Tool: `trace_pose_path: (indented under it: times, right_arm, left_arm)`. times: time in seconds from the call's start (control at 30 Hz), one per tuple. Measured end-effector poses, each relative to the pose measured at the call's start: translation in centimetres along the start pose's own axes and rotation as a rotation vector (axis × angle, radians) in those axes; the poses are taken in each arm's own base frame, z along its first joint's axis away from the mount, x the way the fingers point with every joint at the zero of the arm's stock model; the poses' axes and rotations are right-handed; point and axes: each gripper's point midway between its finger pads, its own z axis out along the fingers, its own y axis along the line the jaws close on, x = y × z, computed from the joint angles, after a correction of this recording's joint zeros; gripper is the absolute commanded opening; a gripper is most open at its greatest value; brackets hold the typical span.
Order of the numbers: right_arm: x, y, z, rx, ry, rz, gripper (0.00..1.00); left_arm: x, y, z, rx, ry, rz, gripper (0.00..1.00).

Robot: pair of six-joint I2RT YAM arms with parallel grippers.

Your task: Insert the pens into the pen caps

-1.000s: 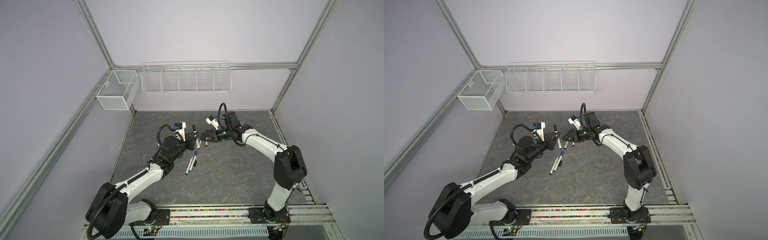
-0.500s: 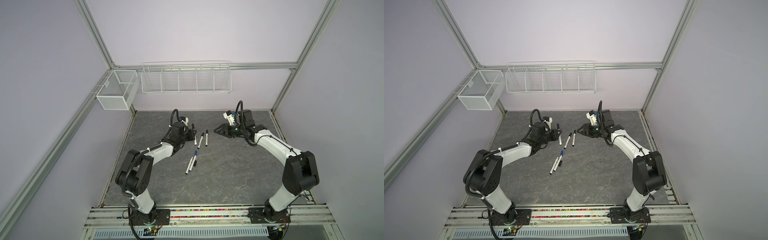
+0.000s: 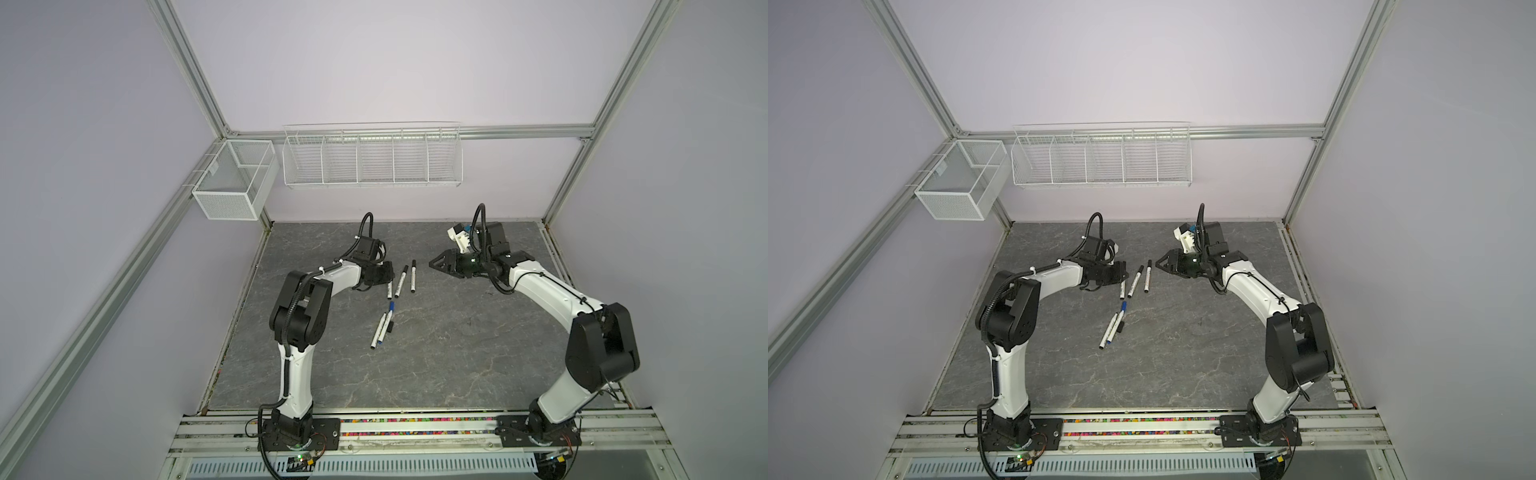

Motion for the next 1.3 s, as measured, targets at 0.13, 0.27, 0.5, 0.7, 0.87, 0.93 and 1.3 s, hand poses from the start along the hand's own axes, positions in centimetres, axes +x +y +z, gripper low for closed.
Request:
trace_pose_path:
  times: [0.13, 0.27, 0.5, 0.7, 0.87, 0.93, 1.3]
  right_arm:
    - [0.1, -0.1, 0.0, 0.001, 0.002, -0.003, 0.44]
    - [0.2, -0.2, 0.0, 0.003, 0.003, -0.004, 0.43]
    - [0.7, -0.8, 0.2, 0.014, 0.013, 0.006, 0.43]
    - [0.9, -0.9, 0.1, 0.020, 0.011, 0.005, 0.43]
    - [0.9, -0.9, 0.0, 0.020, 0.010, 0.001, 0.43]
    - [0.9, -0.9, 0.0, 0.019, 0.011, 0.001, 0.43]
    - [1.4, 0.3, 0.3, -0.022, 0.035, -0.023, 0.44]
  left_arm:
    - [0.4, 0.1, 0.0, -0.005, 0.021, 0.002, 0.22]
    - [0.7, 0.3, 0.1, -0.011, 0.036, -0.001, 0.25]
    - [1.0, 0.3, 0.4, -0.007, 0.053, -0.006, 0.32]
    - [1.0, 0.0, 0.5, 0.009, 0.059, -0.006, 0.32]
    - [1.1, -0.1, 0.5, 0.017, 0.055, -0.003, 0.30]
    - [1.2, 0.0, 0.2, 0.012, 0.051, 0.003, 0.29]
    - [-2.2, -4.5, -6.9, 0.107, -0.104, 0.102, 0.04]
